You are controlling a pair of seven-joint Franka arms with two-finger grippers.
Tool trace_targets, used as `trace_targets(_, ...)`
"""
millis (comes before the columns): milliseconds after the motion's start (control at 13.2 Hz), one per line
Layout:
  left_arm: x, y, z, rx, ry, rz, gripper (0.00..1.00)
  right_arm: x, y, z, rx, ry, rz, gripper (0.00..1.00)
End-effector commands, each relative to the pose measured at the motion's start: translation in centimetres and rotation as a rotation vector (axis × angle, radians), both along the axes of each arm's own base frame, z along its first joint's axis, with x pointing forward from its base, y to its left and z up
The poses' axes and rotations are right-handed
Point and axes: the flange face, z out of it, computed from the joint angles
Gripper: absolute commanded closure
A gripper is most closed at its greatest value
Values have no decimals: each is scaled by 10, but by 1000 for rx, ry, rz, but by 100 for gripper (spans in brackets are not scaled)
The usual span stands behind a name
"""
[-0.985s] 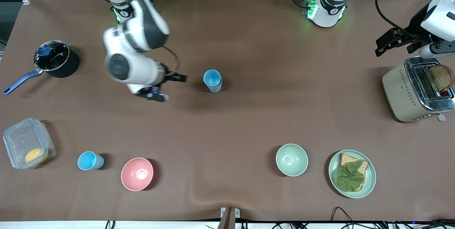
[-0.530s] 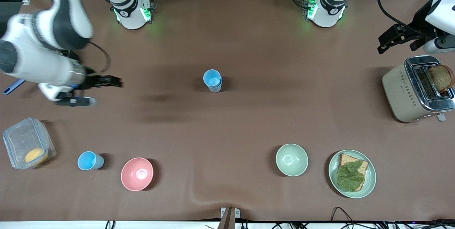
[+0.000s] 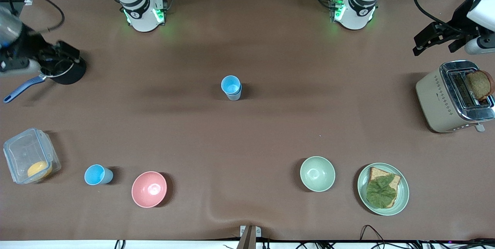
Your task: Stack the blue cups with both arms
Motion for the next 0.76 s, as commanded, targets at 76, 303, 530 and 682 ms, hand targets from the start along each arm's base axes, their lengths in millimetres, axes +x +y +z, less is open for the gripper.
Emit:
trace_targets(76,-2,1,6,-4,5,3,0,2,-7,30,-43,-11,0,0)
trace_targets(303,-2,2,7,-2,3,3,0,21,-11,24,-41,3,-6,0)
trace_targets(530,7,3,13,-8,-11,7,0,30,-12,23,-38,3,-9,0)
trace_targets(682,8,4,11,-7,-5,9,0,36,-13,24,-36,1,-11,0)
